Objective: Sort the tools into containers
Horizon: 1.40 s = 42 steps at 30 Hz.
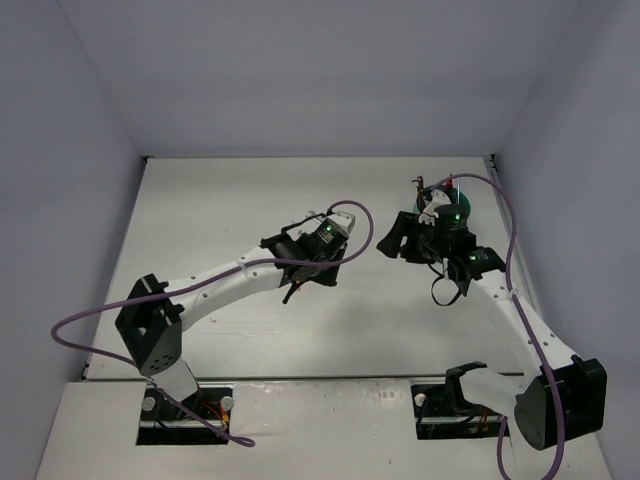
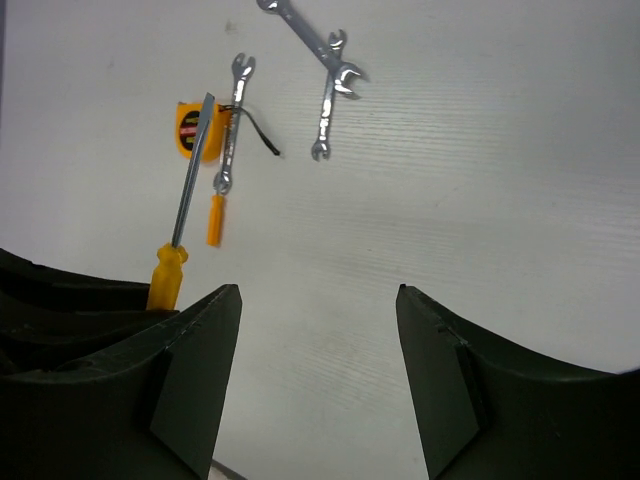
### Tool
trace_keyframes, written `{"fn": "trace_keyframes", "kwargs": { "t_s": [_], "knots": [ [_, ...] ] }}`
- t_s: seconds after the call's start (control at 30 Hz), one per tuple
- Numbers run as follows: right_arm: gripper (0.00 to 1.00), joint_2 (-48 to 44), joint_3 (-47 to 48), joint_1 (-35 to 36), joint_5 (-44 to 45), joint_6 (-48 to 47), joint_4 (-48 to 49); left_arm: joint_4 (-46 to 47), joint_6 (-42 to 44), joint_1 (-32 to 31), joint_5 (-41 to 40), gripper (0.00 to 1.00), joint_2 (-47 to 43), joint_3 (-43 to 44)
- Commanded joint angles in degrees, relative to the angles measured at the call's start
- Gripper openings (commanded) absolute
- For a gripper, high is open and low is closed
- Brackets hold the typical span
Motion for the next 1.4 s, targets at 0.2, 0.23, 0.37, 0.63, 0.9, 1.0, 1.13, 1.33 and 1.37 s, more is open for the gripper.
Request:
{"fn": "trace_keyframes", "kwargs": {
  "t_s": [0.2,0.23,0.37,0.63,0.9,1.0,1.13,1.33,1.37],
  "knots": [
    [0.59,4.4,11.9,4.5,-4.3,9.3,9.7,15.4,5.6,0.5,3.6,0.0,-8.7,-4.0],
    [0.59,4.8,12.3,5.0,-4.1,9.2,9.9,15.7,5.7,0.5,3.7,0.0,-9.0,-4.0],
    [0.59,7.4,13.2,7.2,-3.6,9.6,11.4,17.1,5.9,0.3,3.9,0.0,-10.1,-4.3],
    [0.57,8.3,12.2,9.7,2.8,9.1,12.2,18.9,5.8,0.2,4.3,0.0,-11.4,-4.9],
    [0.43,9.9,12.6,10.1,2.8,8.3,13.2,20.7,5.5,-0.2,5.2,0.0,-11.6,-5.8],
    [0.31,10.2,12.5,10.2,2.7,8.0,13.7,21.3,5.3,-0.7,6.2,0.0,-11.2,-5.7],
    [0.2,10.4,12.0,10.3,2.7,7.8,14.1,22.0,5.0,-1.1,5.9,0.0,-11.2,-5.8],
    [0.0,9.3,11.1,10.1,4.0,6.2,14.0,21.7,4.8,-1.2,5.1,0.02,-11.3,-5.8],
    [0.0,9.1,11.1,10.1,4.6,6.0,14.0,21.4,4.6,-1.2,5.1,0.06,-11.2,-5.8]
  ]
}}
